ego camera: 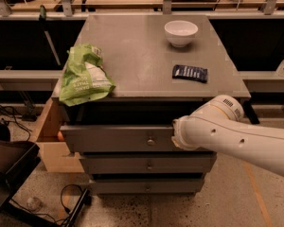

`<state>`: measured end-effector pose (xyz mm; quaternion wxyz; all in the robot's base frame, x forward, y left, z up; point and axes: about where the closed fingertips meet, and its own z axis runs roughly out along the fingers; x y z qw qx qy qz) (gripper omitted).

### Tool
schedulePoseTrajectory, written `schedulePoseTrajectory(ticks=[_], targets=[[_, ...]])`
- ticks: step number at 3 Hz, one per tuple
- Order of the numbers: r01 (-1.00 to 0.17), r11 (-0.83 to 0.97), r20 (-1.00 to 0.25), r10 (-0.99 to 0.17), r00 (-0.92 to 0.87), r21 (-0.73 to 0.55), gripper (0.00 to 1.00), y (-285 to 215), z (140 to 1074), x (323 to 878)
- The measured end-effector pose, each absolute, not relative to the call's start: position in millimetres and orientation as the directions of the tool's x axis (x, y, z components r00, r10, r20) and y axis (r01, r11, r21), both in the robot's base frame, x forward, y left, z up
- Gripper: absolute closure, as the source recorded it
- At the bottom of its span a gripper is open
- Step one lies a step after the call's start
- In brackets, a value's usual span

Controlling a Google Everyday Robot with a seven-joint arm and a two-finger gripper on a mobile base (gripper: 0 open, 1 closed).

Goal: Open top drawer

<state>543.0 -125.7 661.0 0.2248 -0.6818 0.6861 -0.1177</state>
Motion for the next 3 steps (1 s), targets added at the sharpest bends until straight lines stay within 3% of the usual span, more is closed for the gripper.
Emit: schedulePoseTrajectory(ticks=[2, 3], targets=[[-0.883, 0.042, -0.148, -0.989, 0.031, -0.468, 1.00, -125.7, 661.0, 543.0], [-0.883, 0.042, -0.148, -0.989, 0.031, -0.468, 0.80, -125.7, 661.1, 543.0]])
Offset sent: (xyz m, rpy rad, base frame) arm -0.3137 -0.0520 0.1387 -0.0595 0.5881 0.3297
